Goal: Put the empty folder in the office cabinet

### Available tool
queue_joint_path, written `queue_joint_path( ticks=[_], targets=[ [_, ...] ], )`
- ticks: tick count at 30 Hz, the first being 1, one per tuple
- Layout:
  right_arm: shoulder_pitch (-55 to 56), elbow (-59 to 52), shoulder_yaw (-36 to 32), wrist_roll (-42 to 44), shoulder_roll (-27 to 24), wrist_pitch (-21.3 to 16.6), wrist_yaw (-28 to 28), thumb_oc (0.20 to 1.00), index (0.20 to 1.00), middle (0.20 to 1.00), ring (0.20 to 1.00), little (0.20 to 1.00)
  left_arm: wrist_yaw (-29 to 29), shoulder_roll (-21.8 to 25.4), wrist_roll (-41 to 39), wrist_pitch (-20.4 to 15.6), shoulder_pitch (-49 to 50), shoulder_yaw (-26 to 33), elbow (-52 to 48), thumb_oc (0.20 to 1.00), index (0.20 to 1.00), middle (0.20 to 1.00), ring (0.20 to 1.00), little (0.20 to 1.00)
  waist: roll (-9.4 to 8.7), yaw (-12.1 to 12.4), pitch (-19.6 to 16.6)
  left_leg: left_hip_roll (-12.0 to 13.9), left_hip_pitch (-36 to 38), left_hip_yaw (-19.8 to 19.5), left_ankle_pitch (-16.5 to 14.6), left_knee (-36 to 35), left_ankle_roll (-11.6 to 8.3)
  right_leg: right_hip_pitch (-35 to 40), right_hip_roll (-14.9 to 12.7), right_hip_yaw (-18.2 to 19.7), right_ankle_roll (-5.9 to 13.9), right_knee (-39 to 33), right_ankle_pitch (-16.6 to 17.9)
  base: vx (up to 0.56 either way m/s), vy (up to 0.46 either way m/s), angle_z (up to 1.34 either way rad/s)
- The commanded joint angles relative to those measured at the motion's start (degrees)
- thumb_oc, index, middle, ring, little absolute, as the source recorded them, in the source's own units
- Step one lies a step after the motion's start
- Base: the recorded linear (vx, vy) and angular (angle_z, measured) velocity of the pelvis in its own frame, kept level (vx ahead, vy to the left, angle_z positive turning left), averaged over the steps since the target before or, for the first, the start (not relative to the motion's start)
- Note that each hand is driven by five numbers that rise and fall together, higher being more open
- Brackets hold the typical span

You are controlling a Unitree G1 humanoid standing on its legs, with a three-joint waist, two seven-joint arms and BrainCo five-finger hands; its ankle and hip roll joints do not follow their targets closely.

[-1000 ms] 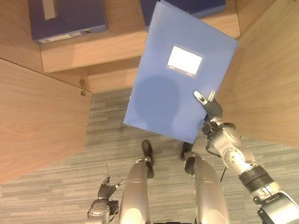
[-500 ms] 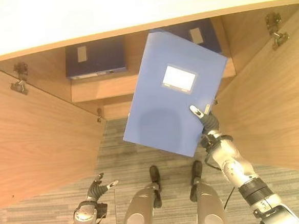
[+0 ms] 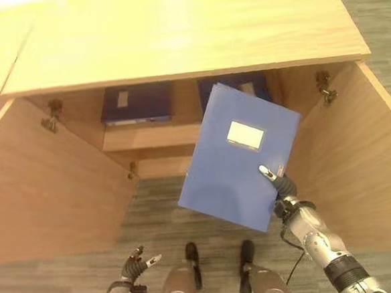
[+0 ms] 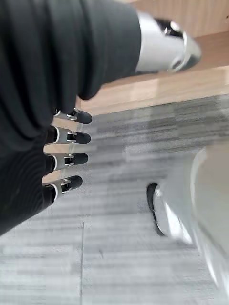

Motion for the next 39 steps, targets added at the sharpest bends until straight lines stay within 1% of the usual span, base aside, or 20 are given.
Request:
queue_joint_path(
  ticks=[1,2,3,4,5,6,8,9,11,12,13,16,19,23,27,33,34,35,36,39],
  targets=[
    [-0.07,-5.56,-2.11,-0.82,-0.61,-3.21,1.5,0.2,0.2,0.2,0.2,0.2,-0.1,1.7,0.23,-0.02,3.1,0.11,0.28,1.0,1.0,1.0,1.0,1.0,-0.39,0.2,-0.22,4.26,2.7,1.87,-0.63,-12.54,-0.17,5.01,-2.38,2.02,4.93,-0.23,-4.04,0.18,0.119,0.41],
    [0.4,-5.54,-2.91,-1.46,-1.3,-3.44,0.81,0.2,0.2,0.2,0.2,0.2,-0.28,1.6,1.13,0.09,3.02,-0.58,1.1,1.0,1.0,1.0,1.0,1.0,-0.19,0.44,-0.51,4.03,2.66,2.17,1.73,-16.12,-0.45,5.53,-2.28,1.9,5.09,-0.47,-4.23,0.26,0.204,0.47],
    [0.75,-5.44,-3.17,-1.43,-1.1,-3.07,1.27,0.2,0.2,0.2,0.2,0.2,-0.34,1.04,1.46,-0.07,4.11,-0.21,1.7,1.0,1.0,1.0,1.0,1.0,0.33,0.17,-1.32,4.08,4.2,2.19,1.15,-19.5,-0.33,5.33,-2.02,2.48,5.48,0.04,-4.74,0.2,0.173,0.36],
    [1.56,-5.72,-3.68,-1.41,-0.88,-3.08,1.26,0.2,0.2,0.2,0.2,0.2,-0.14,1.11,2.05,-0.21,4.3,-0.23,1.43,1.0,1.0,1.0,1.0,1.0,0.59,-0.18,-1.55,3.98,4.38,1.98,1.27,-18.66,-0.2,5.43,-2.29,2.37,5.74,0.72,-4.82,0.12,0.225,0.12],
    [1.71,-6.14,-3.99,-1.56,-0.67,-2.99,1.1,0.2,0.2,0.2,0.2,0.2,-0.31,1.17,2.83,-0.31,4.01,-0.86,1.26,1.0,1.0,1.0,1.0,1.0,1.03,-0.41,-1.44,3.39,3.4,2.14,1.85,-17.52,0.54,4.48,-2.79,2.53,5.72,1.44,-3.99,0.06,0.22,-0.16],
    [1.48,-6.5,-4.08,-1.68,-0.28,-3.18,1.03,0.2,0.2,0.2,0.2,0.2,-0.15,1.23,3.2,-0.6,3.84,-1.26,0.98,1.0,1.0,1.0,1.0,1.0,1.27,-0.53,-1.15,2.81,3.04,2.38,1.52,-16.73,0.86,4.1,-3.47,2.85,5.67,2.29,-4.32,0.03,0.242,-0.32],
    [0.56,-6.71,-4.15,-1.48,0.28,-3.57,0.59,0.2,0.2,0.2,0.2,0.2,0.57,1.46,2.97,-1.02,3.14,-1.4,1.41,1.0,1.0,1.0,1.0,1.0,1.45,-0.21,0.0,2.14,1.79,3.15,0.48,-14.77,1.45,2.55,-4.69,4.03,5.8,3.9,-4.66,0.06,0.205,-0.4],
    [-0.59,-6.48,-3.85,-1.25,0.66,-4.01,0.11,0.2,0.2,0.2,0.2,0.2,1.2,1.57,2.51,-1.19,2.43,-1.54,1.92,1.0,1.0,1.0,1.0,1.0,1.45,-0.07,0.95,1.75,1.43,3.26,-1.01,-13.62,1.25,1.89,-5.35,4.81,6.15,4.83,-5.53,-0.02,0.166,-0.47],
    [-3.76,-5.43,-3.11,-0.77,1.88,-4.85,-1.18,0.2,0.2,0.2,0.2,0.2,2.33,1.65,1.44,-1.44,0.78,-1.81,3.07,1.0,1.0,1.0,1.0,1.0,1.69,0.42,2.74,1.28,-0.43,4.12,-1.76,-11.6,1.62,-0.46,-6.06,5.67,6.23,5.84,-5.0,-0.06,0.11,-0.46],
    [-3.82,-5.4,-3.11,-0.76,1.89,-4.86,-1.18,0.2,0.2,0.2,0.2,0.2,2.34,1.65,1.44,-1.45,0.72,-1.8,3.11,1.0,1.0,1.0,1.0,1.0,1.67,0.46,2.74,1.29,-0.5,4.16,-1.8,-11.54,1.63,-0.55,-6.06,5.72,6.23,5.88,-5.0,-0.08,0.141,-0.15],
    [-7.05,-5.7,-1.98,-0.53,3.17,-5.77,-2.24,0.2,0.2,0.2,0.2,0.2,3.49,1.77,0.54,-1.74,-0.37,-2.25,3.66,1.0,1.0,1.0,1.0,1.0,1.8,0.66,4.54,1.27,-2.49,5.19,-2.65,-10.18,2.1,-2.97,-6.48,6.32,6.6,6.1,-4.02,-0.06,0.101,-0.03],
    [-8.32,-6.68,-1.27,-0.15,3.53,-6.4,-2.64,0.2,0.2,0.2,0.2,0.2,3.73,2.07,0.43,-1.8,-0.85,-2.76,3.32,1.0,1.0,1.0,1.0,1.0,1.66,0.79,5.55,1.35,-3.74,5.74,-2.97,-9.5,2.3,-4.52,-6.75,6.5,6.89,6.43,-3.42,-0.05,0.055,-0.18],
    [-11.45,-9.31,-0.5,-0.09,3.7,-7.83,-4.12,0.2,0.2,0.2,0.2,0.2,4.05,2.53,0.36,-1.84,-1.71,-4.07,1.09,1.0,1.0,1.0,1.0,1.0,1.48,0.73,8.02,1.78,-6.79,5.74,-3.43,-7.78,2.47,-8.04,-7.39,6.41,7.05,8.04,-3.03,-0.04,0.005,-0.03],
    [-13.52,-10.37,-0.45,1.2,4.39,-8.68,-5.03,0.2,0.2,0.2,0.2,0.2,3.94,2.99,0.87,-1.69,-1.9,-4.6,-0.73,1.0,1.0,1.0,1.0,1.0,1.42,0.71,8.89,1.99,-8.27,5.72,-4.03,-6.73,2.56,-9.82,-7.52,6.35,7.07,9.53,-3.32,-0.02,-0.014,-0.06],
    [-17.49,-12.87,-0.89,5.1,5.52,-10.66,-6.53,0.2,0.2,0.2,0.2,0.2,4.43,4.27,1.49,-0.84,-1.87,-4.42,-3.98,1.0,1.0,1.0,1.0,1.0,1.5,0.89,10.19,3.06,-12.09,5.23,-6.28,-1.17,2.93,-13.9,-7.89,6.71,6.65,15.19,-4.92,-0.02,-0.017,-0.05],
    [-24.48,-14.29,-4.18,9.57,4.93,-14.33,-9.49,0.2,0.2,0.2,0.2,0.2,4.67,6.11,1.94,0.08,1.02,-3.4,-7.28,1.0,1.0,1.0,1.0,1.0,1.97,1.56,11.31,4.1,-16.96,3.69,-11.14,9.42,3.75,-18.95,-8.07,7.76,5.46,26.28,-9.83,-0.01,-0.028,-0.02],
    [-27.01,-14.96,-5.11,10.95,5.89,-16.36,-10.77,0.2,0.2,0.2,0.2,0.2,5.99,5.74,1.96,0.47,0.63,-3.6,-5.46,1.0,1.0,1.0,1.0,1.0,1.92,1.65,11.47,4.26,-18.58,3.0,-12.39,12.11,3.78,-20.55,-8.15,7.61,5.16,29.38,-11.34,0.0,-0.037,-0.02],
    [-27.04,-14.98,-5.1,10.92,5.9,-16.38,-10.81,0.2,0.2,0.2,0.2,0.2,6.05,5.7,1.97,0.38,0.51,-3.62,-5.31,1.0,1.0,1.0,1.0,1.0,1.92,1.63,11.45,4.26,-18.74,2.96,-12.48,12.28,3.78,-20.68,-8.18,7.6,5.16,29.54,-11.44,0.0,-0.072,0.04],
    [-31.38,-13.77,-6.67,12.96,4.59,-18.3,-13.87,0.2,0.2,0.2,0.2,0.2,8.9,4.52,3.8,0.26,-1.13,-4.87,2.45,1.0,1.0,1.0,1.0,1.0,1.82,1.99,11.39,4.27,-20.34,2.25,-13.33,14.56,3.46,-22.1,-8.27,7.4,4.85,32.21,-12.65,0.01,-0.064,0.1],
    [-37.03,-10.55,-9.24,14.49,1.52,-20.18,-16.28,0.2,0.2,0.2,0.2,0.2,10.4,4.25,1.48,0.17,-2.52,-4.31,7.65,1.0,1.0,1.0,1.0,1.0,1.56,2.72,11.06,4.6,-22.09,1.47,-14.54,17.38,3.33,-23.82,-8.49,7.07,4.5,35.89,-14.46,0.02,-0.062,0.05]
  ],
)
